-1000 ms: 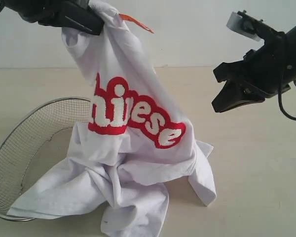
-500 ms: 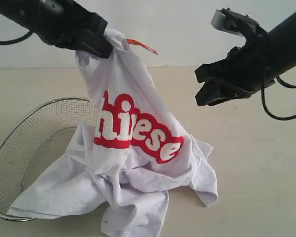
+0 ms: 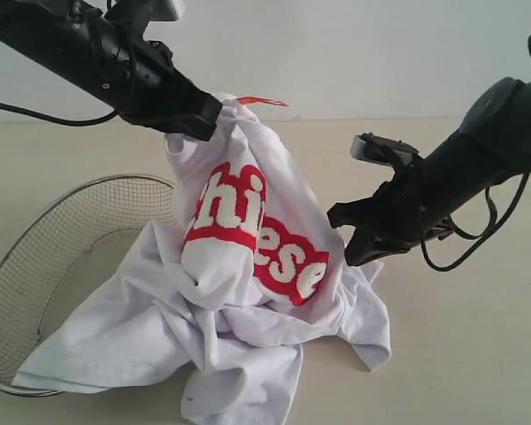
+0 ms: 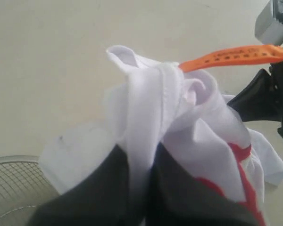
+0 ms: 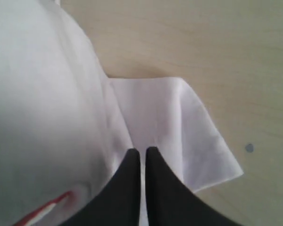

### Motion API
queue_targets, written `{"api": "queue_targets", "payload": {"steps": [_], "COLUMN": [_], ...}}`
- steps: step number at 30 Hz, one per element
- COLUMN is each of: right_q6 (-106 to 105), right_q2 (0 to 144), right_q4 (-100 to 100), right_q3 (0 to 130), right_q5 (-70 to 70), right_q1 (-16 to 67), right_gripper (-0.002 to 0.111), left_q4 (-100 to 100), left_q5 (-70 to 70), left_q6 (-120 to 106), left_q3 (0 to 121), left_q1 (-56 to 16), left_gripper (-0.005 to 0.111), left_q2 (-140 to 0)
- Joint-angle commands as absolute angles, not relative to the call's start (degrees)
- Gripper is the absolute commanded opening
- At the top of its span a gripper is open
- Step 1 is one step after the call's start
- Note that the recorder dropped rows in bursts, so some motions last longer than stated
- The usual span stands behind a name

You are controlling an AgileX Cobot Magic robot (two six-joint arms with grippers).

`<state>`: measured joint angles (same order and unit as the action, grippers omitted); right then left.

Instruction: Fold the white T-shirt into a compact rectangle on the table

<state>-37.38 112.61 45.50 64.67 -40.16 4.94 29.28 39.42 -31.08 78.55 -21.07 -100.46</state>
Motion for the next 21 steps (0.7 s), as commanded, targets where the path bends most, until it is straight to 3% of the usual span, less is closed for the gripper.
{"api": "queue_targets", "payload": {"steps": [1, 9, 17, 21], "right_q6": [-40.3, -38.8, -33.4, -29.2], "right_q2": [113.5, 116.7, 117.2, 117.2], "right_q4": [49.0, 47.7, 40.7, 35.3], "right_q3": [64.6, 64.6, 64.6, 64.7], "right_q5": [-39.3, -36.1, -33.2, -31.5], "right_q1": [5.9, 6.4, 6.3, 5.5], "right_gripper": [0.000, 0.000, 0.000, 0.000], "left_q4": [29.2, 29.3, 28.3, 25.0], "left_q5": [38.4, 39.2, 39.3, 39.3], "left_q6": [-31.4, -31.4, -31.3, -30.3], "left_q3": [79.0, 79.0, 79.0, 79.0], "left_q1": [-21.2, -21.2, -21.2, -21.2], "left_gripper": [0.004, 0.007, 0.046, 0.049], "left_q2": [-100.4, -100.4, -99.7, -97.6]}}
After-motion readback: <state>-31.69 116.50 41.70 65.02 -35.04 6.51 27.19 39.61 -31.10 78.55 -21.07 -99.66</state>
